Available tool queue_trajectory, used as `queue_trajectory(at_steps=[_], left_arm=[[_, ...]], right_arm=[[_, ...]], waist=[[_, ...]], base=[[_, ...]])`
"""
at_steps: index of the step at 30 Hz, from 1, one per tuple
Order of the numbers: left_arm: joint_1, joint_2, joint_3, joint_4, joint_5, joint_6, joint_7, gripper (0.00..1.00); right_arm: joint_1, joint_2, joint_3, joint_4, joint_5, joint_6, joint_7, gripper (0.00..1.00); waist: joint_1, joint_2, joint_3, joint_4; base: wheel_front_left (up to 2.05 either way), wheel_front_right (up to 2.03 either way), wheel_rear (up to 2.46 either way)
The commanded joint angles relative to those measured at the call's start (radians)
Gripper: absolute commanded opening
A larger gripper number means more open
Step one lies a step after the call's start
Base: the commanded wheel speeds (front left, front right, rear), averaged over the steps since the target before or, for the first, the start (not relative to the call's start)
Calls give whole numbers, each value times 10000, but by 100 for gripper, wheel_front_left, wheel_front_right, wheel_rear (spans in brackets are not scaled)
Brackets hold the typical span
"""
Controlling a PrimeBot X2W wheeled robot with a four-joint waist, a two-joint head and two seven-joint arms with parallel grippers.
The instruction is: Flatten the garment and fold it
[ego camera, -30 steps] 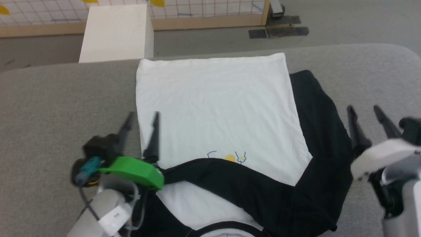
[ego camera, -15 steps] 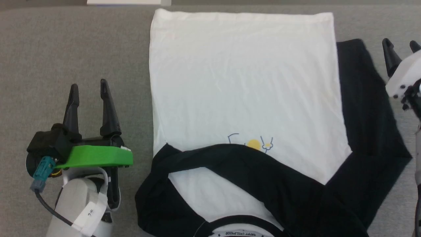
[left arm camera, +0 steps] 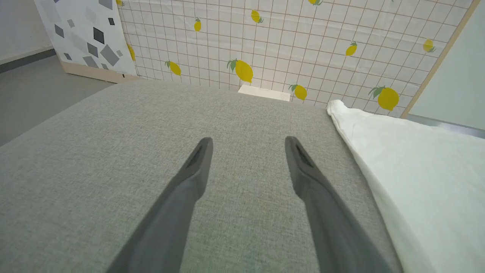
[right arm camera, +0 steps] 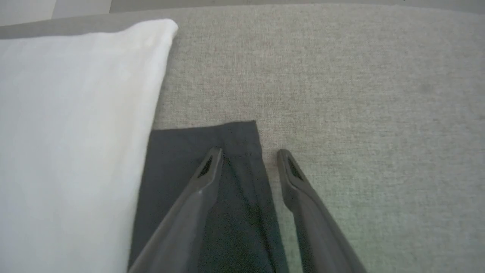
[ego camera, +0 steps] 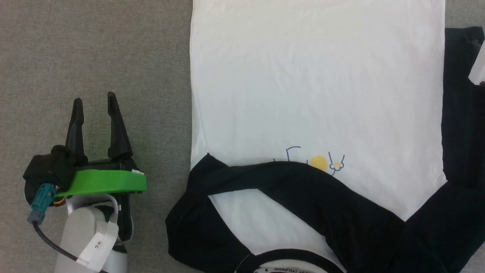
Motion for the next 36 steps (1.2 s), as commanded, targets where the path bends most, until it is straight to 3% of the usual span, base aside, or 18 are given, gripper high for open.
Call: queue_trajectory(at_steps=[1,6,14,25,30,36], left_arm=[[73,-86,106,71,173,-122,-45,100],[388,-162,360,307,330,-327,-45,100],[1264,-210,646,679,536,-527,-45,100],[2136,-230,752,860,636,-698,-45,100],[2272,-234,707,984,638,-753,-45,100],[2370,-236,685,1075,650,-806,-45,100]], right_arm=[[631,115,61,277,-112,-15,387,0],[1442,-173,-436,-448,-168,-15,-293,0],[3775,-650,-2188,-1926,-599,-15,-1393,0],[6634,-178,-4422,-5430,-1209,-15,-1012,0],[7551,350,-4511,-7002,-846,-15,-395,0],[8692,1055,-3293,-9954,83,-15,949,0]], waist=[[0,-1,-274,-117],[0,-1,-1054,-426],[0,-1,-2700,-1013],[0,-1,-3860,-1555],[0,-1,-4128,-1577],[0,-1,-4286,-1602]], base=[[0,0,0],[0,0,0],[0,0,0],[0,0,0],[0,0,0],[0,0,0]])
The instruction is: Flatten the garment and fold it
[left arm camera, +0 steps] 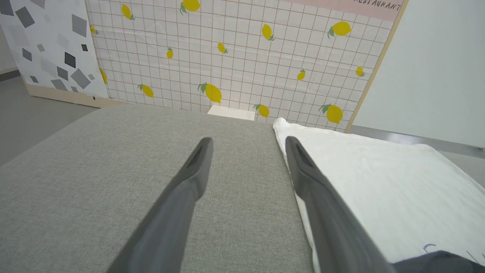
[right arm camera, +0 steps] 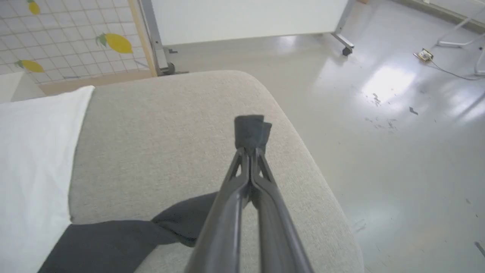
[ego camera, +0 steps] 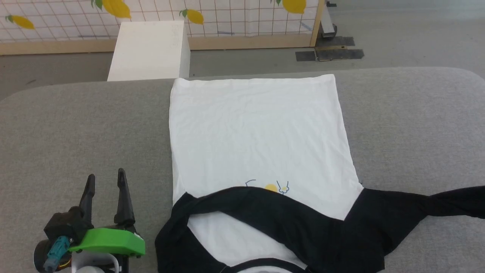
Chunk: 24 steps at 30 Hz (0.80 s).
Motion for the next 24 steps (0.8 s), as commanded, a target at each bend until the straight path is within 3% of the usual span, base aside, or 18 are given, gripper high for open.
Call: queue_trajectory(at_steps=[1,7,11,16,24], left_arm=[[126,-43,-16,23,94,-54,-36,100],[66,-44,-90,86,137,-91,-36,100],[-46,-45,-171,114,147,-108,-36,100],[-163,-46,-256,98,170,-109,-36,100],[-355,-47,-439,-6,129,-52,-36,100]], right_arm=[[160,55,391,-646,173,-15,278,0],[236,-223,3002,-2892,771,-15,1462,0],[-345,-480,5308,-3137,867,-15,1659,0],[-1324,-417,7834,-2277,741,-15,1358,0],[-2533,578,10770,627,1003,-15,65,0]], waist=[[0,0,-66,-31],[0,0,-96,1],[0,0,-42,85],[0,0,79,296],[0,0,534,780]], base=[[0,0,0],[0,0,0],[0,0,0],[0,0,0],[0,0,0]])
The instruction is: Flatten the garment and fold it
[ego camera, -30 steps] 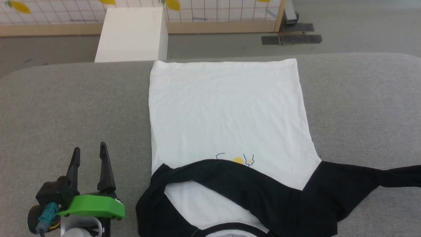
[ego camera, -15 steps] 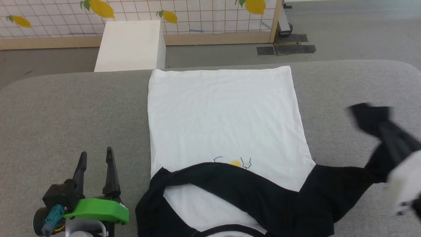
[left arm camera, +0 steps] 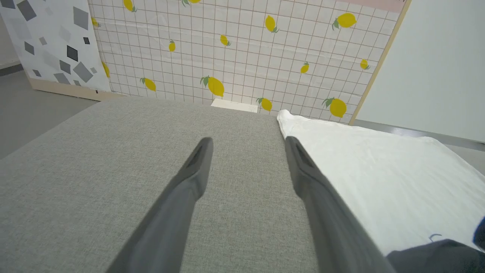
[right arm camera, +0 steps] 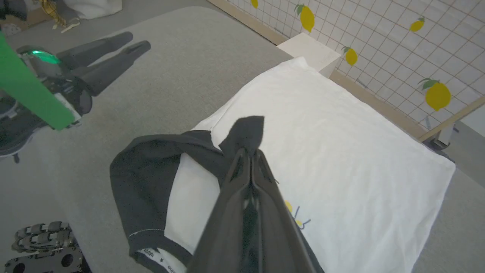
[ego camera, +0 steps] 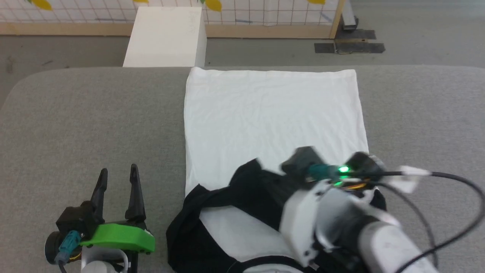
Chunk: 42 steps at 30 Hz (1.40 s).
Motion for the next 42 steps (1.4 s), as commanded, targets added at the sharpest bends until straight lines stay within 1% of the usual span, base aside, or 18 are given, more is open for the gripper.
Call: queue_trajectory(at_steps=[1,4,8,12,15,16,17,18,21,24,28,32,36,39,42], left_arm=[[-236,-28,-21,-59,84,33,-36,100],[-343,-29,-126,-87,51,90,-36,100],[-484,-29,-280,-90,-10,159,-36,100],[-516,-29,-364,-106,-54,235,-36,100],[-486,-29,-390,-126,-73,280,-36,100],[-463,-29,-385,-132,-76,299,-36,100],[-442,-29,-374,-134,-74,318,-36,100],[-421,-29,-367,-131,-66,336,-36,100],[-382,-29,-353,-139,-15,341,-36,100],[-375,-27,-334,-163,54,308,-36,100],[-560,85,-380,-126,113,182,-36,100],[-1281,393,-550,67,48,4,146,100],[-2532,865,-810,191,-143,-171,963,100],[-3794,1306,-1005,385,-407,-258,2018,100],[-5168,1828,-1288,689,-648,-312,3312,100]], right_arm=[[-217,155,289,450,125,-15,-229,0],[-495,379,1002,1785,245,-15,-667,0],[-745,552,1662,3389,408,-15,-1021,0],[-871,630,2197,4509,654,-15,-1139,0],[-927,614,2463,4976,907,-15,-1186,0],[-964,614,2498,5038,1004,-15,-1293,26],[-1003,610,2541,5033,1068,-15,-1407,47],[-1028,606,2546,4995,1171,-15,-1557,100],[-995,629,2253,4652,1408,-15,-2127,100],[-764,685,1526,3952,1436,-15,-3000,100],[-217,786,36,2927,986,-15,-4266,100],[353,892,-1600,1975,125,-15,-5337,100],[763,972,-3039,1380,-629,-15,-6155,100],[904,1000,-3858,1230,-994,-15,-6544,100],[903,1008,-4359,1210,-871,-15,-6788,100]], waist=[[0,0,247,241],[0,0,436,419],[0,0,643,618],[0,0,755,703],[0,0,765,699],[0,0,749,675],[0,0,723,642],[0,0,687,603],[0,0,563,475],[0,0,465,283],[0,0,481,-12],[0,0,772,-375],[0,0,1282,-754],[0,0,1834,-1086],[0,0,2459,-1423]], base=[[0,0,0],[0,0,0],[0,0,0],[0,0,0],[0,0,0],[0,0,0],[0,0,0],[0,0,0],[0,0,0],[0,0,0],[0,0,0],[0,0,0],[0,0,0],[0,0,0],[0,0,0]])
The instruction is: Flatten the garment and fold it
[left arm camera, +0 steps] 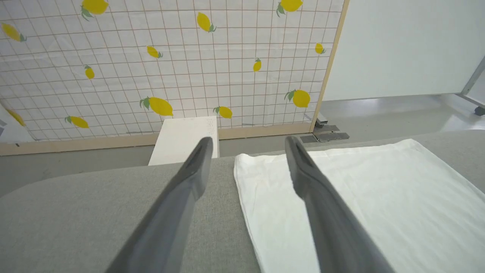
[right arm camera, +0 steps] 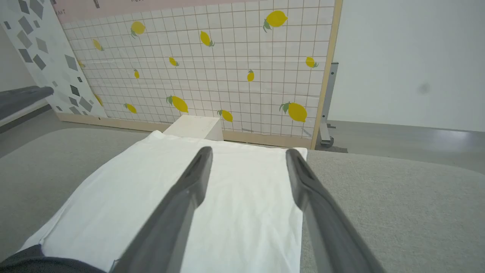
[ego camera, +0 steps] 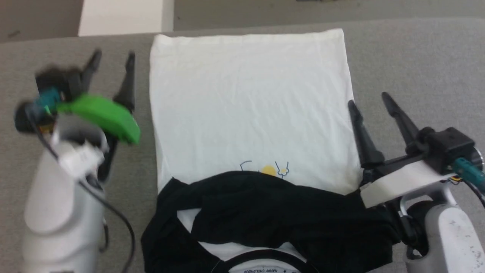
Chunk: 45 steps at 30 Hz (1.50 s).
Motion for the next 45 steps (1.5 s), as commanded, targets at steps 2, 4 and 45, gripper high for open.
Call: queue_trajectory(at_steps=[2,4,45], left_arm=[[-1041,416,-232,251,-243,-50,905,100],[-1915,739,-388,534,-411,-61,1789,100],[-4812,3197,-264,-239,-63,2192,10228,0]], right_arm=[[35,31,-218,-41,175,-15,-192,100],[-34,32,-356,-12,317,-15,-317,100],[-2977,35,393,768,578,-15,-902,100]], waist=[[0,0,1213,-833],[0,0,1599,-1051],[0,0,4331,-2625]], base=[[0,0,0],[0,0,0],[0,0,0]])
